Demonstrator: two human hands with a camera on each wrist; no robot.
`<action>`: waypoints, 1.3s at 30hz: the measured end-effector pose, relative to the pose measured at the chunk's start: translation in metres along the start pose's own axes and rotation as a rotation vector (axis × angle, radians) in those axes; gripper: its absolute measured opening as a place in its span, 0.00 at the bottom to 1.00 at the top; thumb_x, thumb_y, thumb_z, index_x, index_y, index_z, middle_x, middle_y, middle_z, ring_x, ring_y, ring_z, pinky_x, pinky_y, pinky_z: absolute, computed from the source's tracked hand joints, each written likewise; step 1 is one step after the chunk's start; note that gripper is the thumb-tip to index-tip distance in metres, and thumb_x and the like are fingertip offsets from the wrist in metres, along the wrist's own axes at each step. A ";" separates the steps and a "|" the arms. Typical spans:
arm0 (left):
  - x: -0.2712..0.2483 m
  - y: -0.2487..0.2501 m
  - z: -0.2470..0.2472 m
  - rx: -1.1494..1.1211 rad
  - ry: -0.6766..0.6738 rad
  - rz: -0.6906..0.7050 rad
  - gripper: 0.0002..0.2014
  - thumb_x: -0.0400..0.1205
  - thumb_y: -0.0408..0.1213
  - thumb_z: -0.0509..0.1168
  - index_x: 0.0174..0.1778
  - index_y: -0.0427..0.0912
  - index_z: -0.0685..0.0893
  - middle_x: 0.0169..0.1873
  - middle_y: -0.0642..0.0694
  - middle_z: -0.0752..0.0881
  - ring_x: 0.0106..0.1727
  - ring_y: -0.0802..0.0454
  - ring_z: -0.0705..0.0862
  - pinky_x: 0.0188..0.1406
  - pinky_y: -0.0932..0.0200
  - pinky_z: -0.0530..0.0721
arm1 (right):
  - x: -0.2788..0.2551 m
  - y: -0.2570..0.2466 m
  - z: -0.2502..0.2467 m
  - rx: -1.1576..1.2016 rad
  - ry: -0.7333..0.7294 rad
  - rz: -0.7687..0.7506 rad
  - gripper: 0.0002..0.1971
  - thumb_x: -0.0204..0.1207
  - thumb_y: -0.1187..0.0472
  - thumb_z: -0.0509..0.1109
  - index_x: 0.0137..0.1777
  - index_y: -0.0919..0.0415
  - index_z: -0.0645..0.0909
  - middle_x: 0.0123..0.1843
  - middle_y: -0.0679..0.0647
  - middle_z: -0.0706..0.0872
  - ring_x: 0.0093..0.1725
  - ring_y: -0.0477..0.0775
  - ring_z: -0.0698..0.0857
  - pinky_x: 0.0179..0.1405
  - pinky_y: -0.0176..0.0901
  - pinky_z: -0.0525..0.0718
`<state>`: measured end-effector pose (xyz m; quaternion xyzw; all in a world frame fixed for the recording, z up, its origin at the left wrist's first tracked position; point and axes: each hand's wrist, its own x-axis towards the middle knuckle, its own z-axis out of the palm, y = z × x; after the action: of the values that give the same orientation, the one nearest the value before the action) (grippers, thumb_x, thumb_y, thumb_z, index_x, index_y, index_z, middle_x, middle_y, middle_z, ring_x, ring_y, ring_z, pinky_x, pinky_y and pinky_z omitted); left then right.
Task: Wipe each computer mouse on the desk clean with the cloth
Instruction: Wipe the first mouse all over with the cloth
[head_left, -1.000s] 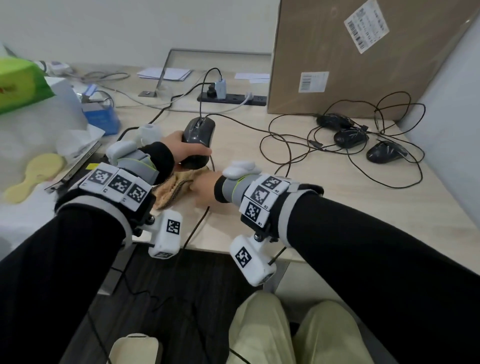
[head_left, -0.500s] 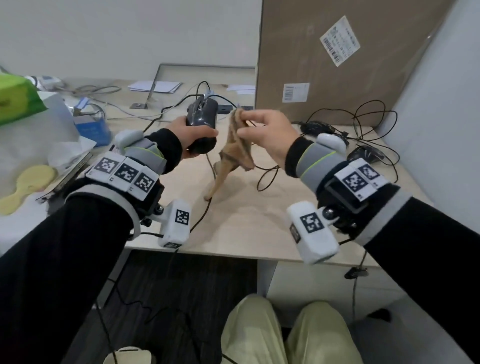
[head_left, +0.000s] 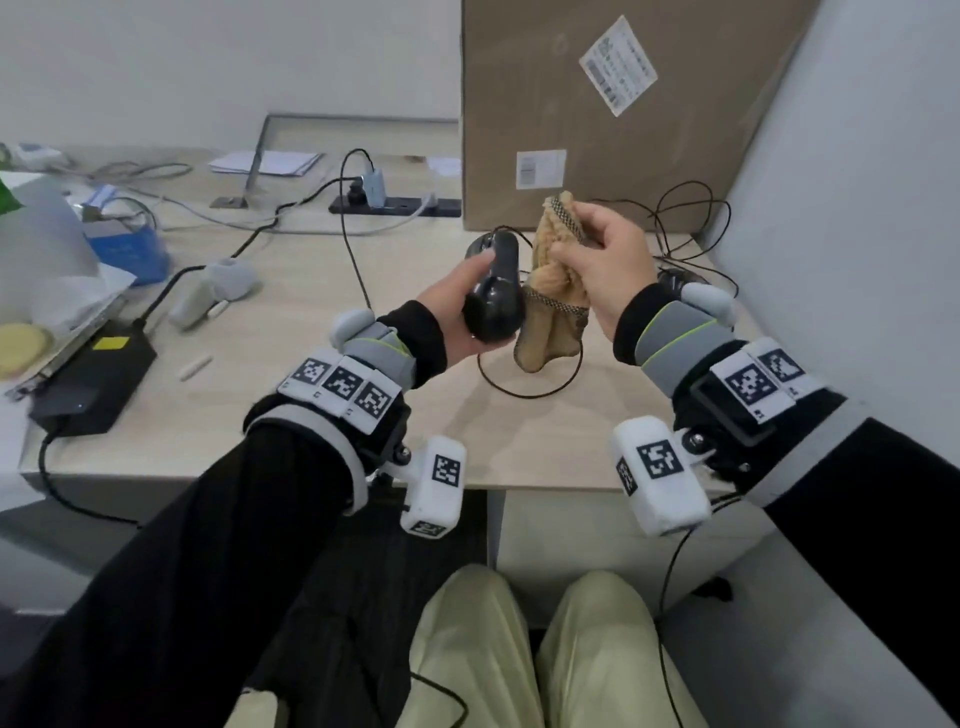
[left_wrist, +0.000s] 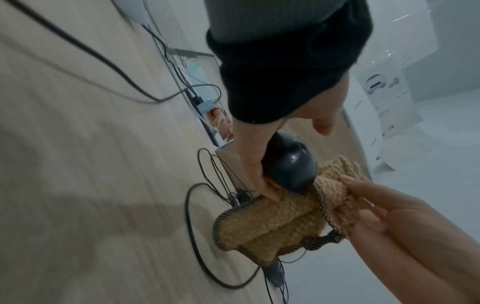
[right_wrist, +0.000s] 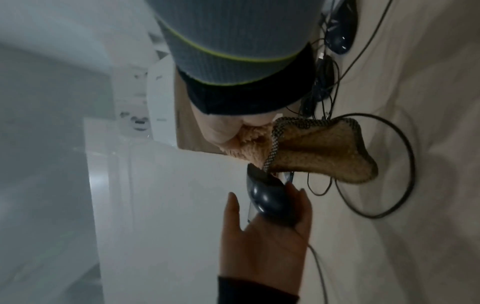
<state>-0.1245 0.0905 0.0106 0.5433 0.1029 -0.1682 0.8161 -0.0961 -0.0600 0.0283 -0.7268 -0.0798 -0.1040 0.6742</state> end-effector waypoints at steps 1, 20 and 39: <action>0.000 -0.004 0.007 -0.080 -0.026 -0.012 0.17 0.85 0.52 0.54 0.57 0.44 0.78 0.46 0.42 0.85 0.46 0.47 0.84 0.46 0.52 0.84 | -0.005 0.003 -0.002 -0.075 -0.025 -0.056 0.22 0.71 0.75 0.66 0.66 0.64 0.78 0.60 0.56 0.85 0.58 0.51 0.84 0.66 0.49 0.81; 0.012 -0.034 0.041 -0.170 0.041 0.047 0.20 0.89 0.40 0.45 0.73 0.37 0.71 0.54 0.36 0.82 0.48 0.42 0.82 0.45 0.47 0.81 | -0.010 0.033 -0.033 -0.715 -0.268 -0.216 0.28 0.70 0.79 0.51 0.71 0.66 0.75 0.77 0.63 0.70 0.78 0.55 0.68 0.79 0.35 0.55; 0.023 -0.052 0.041 -0.034 0.040 0.117 0.19 0.89 0.36 0.47 0.75 0.36 0.68 0.65 0.32 0.77 0.64 0.36 0.79 0.61 0.35 0.79 | -0.027 0.050 -0.036 -1.033 -0.288 -0.369 0.31 0.72 0.74 0.50 0.74 0.54 0.72 0.80 0.52 0.68 0.66 0.67 0.75 0.69 0.44 0.64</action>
<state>-0.1240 0.0305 -0.0259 0.5374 0.0898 -0.1075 0.8316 -0.1109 -0.0992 -0.0241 -0.9431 -0.2354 -0.1455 0.1842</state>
